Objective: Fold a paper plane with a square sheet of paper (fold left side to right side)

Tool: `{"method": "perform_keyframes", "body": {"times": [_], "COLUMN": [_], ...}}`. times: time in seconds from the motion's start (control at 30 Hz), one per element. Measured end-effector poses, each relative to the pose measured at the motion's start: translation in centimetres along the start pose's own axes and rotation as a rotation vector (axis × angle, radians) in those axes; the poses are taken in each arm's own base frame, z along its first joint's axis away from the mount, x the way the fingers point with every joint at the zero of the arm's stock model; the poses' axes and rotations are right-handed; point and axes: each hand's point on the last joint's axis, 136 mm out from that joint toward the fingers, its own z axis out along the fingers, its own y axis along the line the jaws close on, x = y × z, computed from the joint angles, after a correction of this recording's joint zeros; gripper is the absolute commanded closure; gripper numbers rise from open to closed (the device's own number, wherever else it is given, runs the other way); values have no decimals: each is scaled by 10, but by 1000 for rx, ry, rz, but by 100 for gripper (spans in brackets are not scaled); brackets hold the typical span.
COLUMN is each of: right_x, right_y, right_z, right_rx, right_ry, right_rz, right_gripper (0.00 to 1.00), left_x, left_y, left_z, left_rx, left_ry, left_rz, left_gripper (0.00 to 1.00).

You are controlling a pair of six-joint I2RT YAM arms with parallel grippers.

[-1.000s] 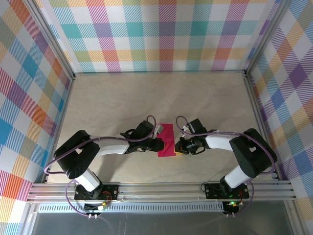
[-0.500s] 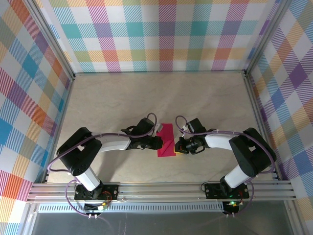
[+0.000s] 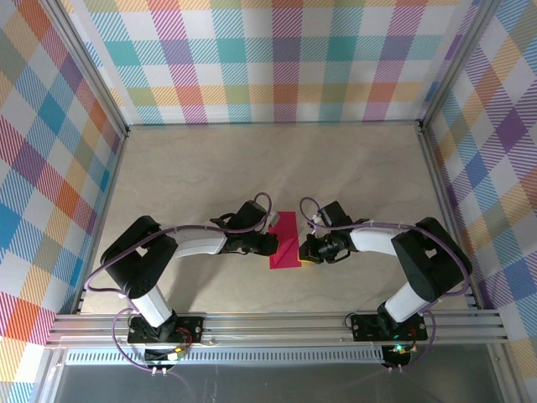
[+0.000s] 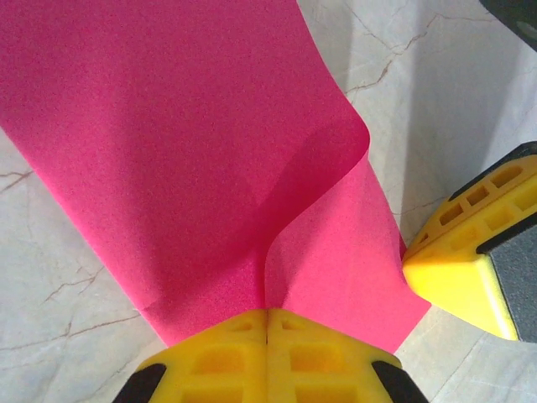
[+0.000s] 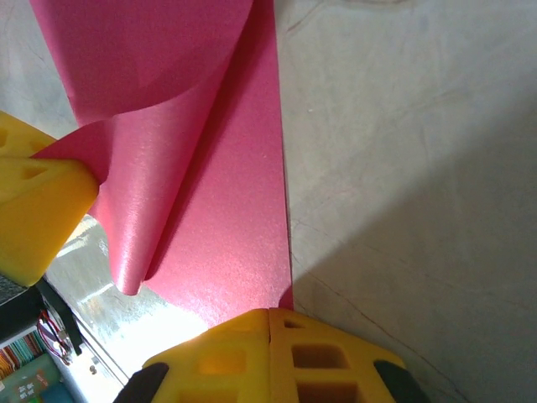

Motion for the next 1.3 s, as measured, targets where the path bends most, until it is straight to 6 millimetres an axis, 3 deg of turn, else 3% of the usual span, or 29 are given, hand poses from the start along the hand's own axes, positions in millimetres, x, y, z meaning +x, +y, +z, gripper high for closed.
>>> {"method": "perform_keyframes", "body": {"times": [1.3], "right_x": [0], "right_y": [0], "right_z": [1], "right_rx": [0], "right_ry": [7], "right_rz": [1], "right_gripper": [100], "left_x": [-6], "left_y": [13], "left_z": [4], "left_rx": [-82], "left_ry": [4], "left_rz": [37], "left_gripper": [100]}}
